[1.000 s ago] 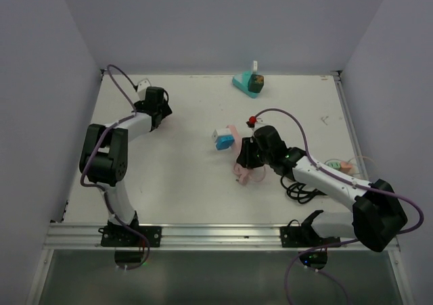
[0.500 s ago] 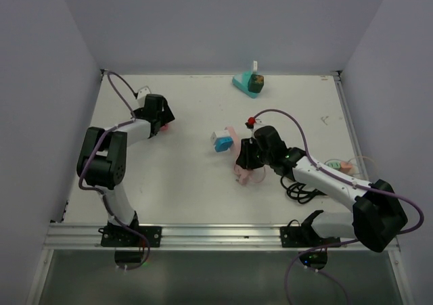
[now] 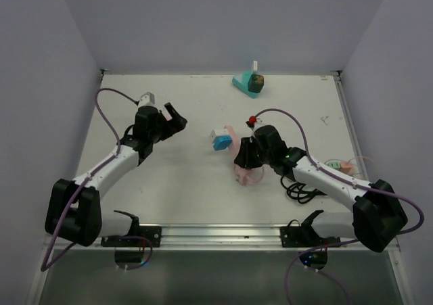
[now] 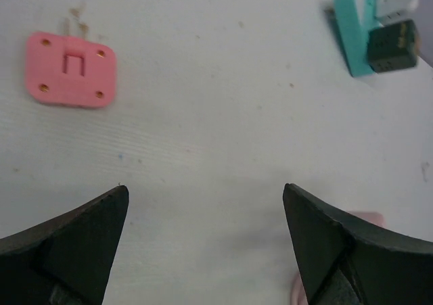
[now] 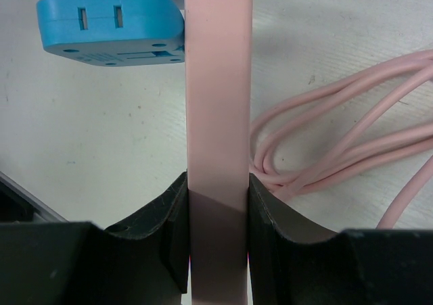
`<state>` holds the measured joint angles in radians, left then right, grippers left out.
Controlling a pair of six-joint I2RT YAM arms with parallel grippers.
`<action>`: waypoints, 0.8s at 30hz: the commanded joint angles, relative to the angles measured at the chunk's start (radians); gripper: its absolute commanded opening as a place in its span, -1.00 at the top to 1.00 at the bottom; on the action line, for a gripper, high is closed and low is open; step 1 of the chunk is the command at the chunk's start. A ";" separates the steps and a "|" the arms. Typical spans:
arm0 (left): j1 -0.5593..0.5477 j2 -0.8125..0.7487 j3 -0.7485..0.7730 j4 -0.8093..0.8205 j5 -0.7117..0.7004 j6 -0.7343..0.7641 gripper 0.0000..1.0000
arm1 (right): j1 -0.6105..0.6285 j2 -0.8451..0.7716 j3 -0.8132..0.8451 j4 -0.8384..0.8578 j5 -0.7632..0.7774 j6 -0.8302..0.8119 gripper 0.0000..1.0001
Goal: Pull the plug off the socket
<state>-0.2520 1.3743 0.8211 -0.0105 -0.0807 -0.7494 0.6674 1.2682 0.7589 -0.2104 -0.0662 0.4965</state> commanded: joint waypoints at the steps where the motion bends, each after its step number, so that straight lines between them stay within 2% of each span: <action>1: -0.091 -0.118 -0.083 0.033 0.166 -0.109 -0.99 | 0.003 -0.053 0.023 0.138 -0.038 0.074 1.00; 6: -0.208 -0.253 -0.193 0.110 0.236 -0.260 -0.99 | 0.004 -0.066 -0.007 0.178 -0.053 0.105 1.00; 9: -0.253 -0.273 -0.197 0.133 0.239 -0.335 -0.99 | 0.011 -0.061 -0.012 0.186 -0.055 0.105 1.00; 17: -0.383 -0.149 -0.097 0.156 0.181 -0.409 -0.99 | 0.028 -0.058 -0.016 0.201 -0.047 0.103 1.00; 24: -0.426 -0.067 -0.019 0.092 0.090 -0.438 -0.99 | 0.037 -0.066 -0.020 0.204 -0.046 0.103 1.00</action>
<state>-0.6662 1.2949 0.7567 0.0753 0.0673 -1.1458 0.6937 1.2533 0.7280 -0.1257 -0.0929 0.5854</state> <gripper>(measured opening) 0.994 0.347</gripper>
